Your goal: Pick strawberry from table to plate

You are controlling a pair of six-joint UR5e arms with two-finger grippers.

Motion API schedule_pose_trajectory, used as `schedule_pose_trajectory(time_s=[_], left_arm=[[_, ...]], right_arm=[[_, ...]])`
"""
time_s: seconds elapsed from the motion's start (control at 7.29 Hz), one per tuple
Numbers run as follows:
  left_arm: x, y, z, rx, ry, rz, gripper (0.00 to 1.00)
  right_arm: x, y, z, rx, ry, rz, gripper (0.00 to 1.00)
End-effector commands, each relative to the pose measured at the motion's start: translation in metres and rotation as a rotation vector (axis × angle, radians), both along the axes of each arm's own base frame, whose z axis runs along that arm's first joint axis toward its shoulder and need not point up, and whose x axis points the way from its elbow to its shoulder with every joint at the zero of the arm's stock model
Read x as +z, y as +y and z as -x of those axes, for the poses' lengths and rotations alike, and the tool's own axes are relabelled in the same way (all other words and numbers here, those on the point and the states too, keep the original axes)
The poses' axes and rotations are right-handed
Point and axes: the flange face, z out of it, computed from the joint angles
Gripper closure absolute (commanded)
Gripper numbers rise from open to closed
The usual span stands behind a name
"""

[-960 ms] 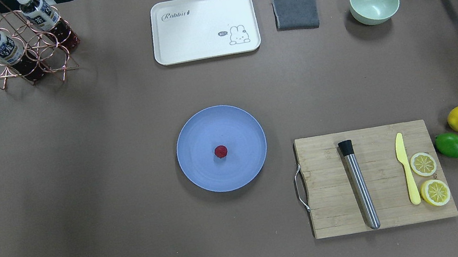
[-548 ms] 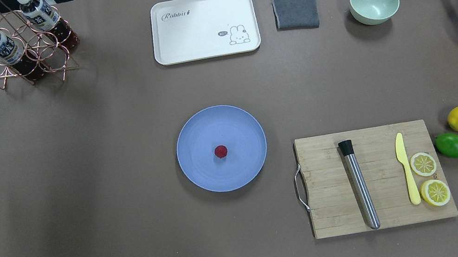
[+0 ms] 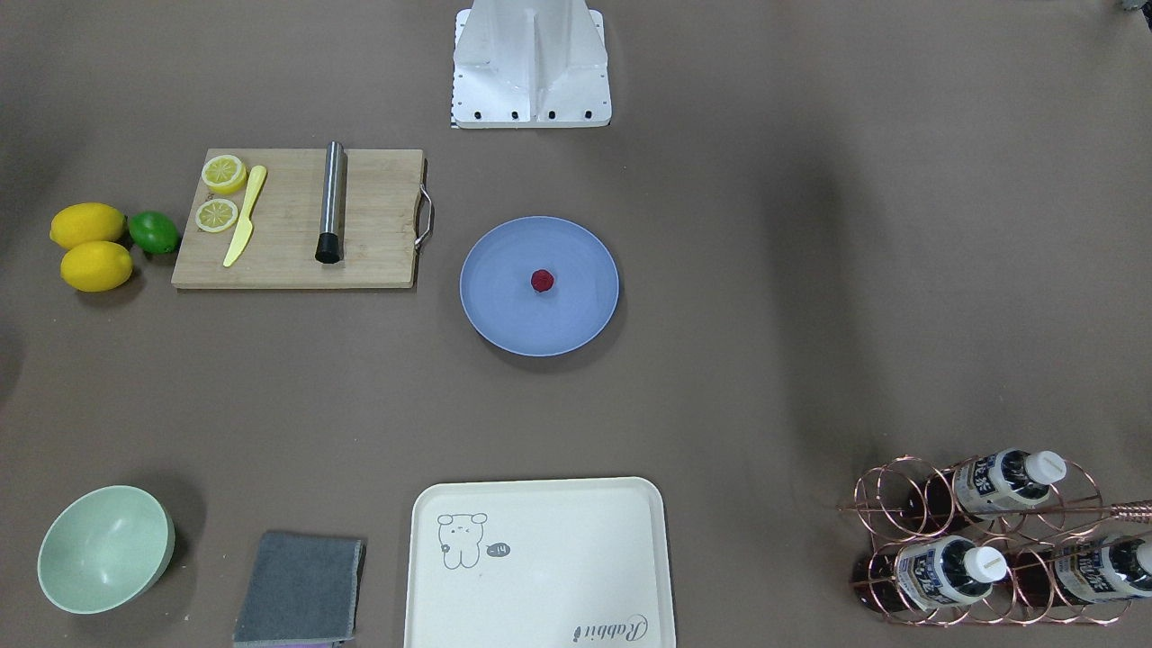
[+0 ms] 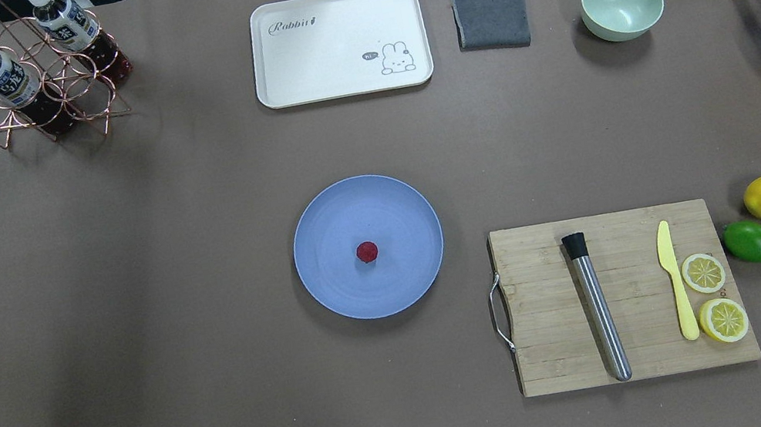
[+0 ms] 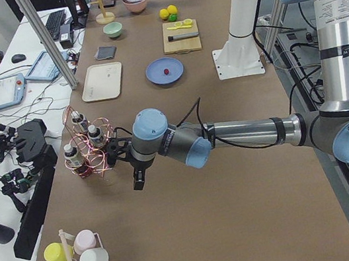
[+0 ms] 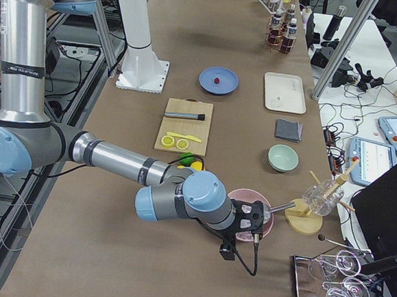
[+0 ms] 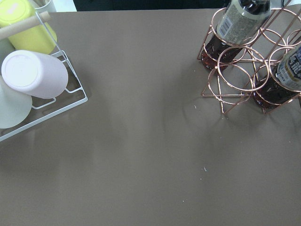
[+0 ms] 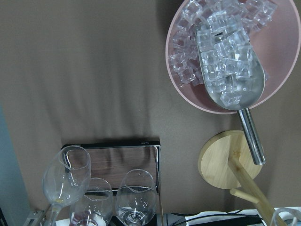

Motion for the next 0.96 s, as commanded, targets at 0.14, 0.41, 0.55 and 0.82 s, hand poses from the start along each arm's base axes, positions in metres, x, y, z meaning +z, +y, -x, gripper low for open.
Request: schedule_pose_trajectory(time_s=[0.14, 0.41, 0.55, 0.82], left_arm=[[0.010, 0.010, 0.029, 0.001, 0.014, 0.045, 0.03], [0.013, 0.019, 0.051, -0.040, 0.011, 0.041, 0.03], [0.019, 0.023, 0.052, -0.043, 0.007, 0.052, 0.03], [0.021, 0.025, 0.052, -0.046, 0.002, 0.057, 0.03]], right_arm=[[0.000, -0.007, 0.014, -0.026, 0.026, 0.004, 0.00], [-0.001, -0.010, 0.019, -0.037, 0.026, 0.001, 0.00], [-0.001, -0.010, 0.019, -0.036, 0.026, 0.002, 0.00], [-0.002, -0.011, 0.022, -0.041, 0.023, 0.000, 0.00]])
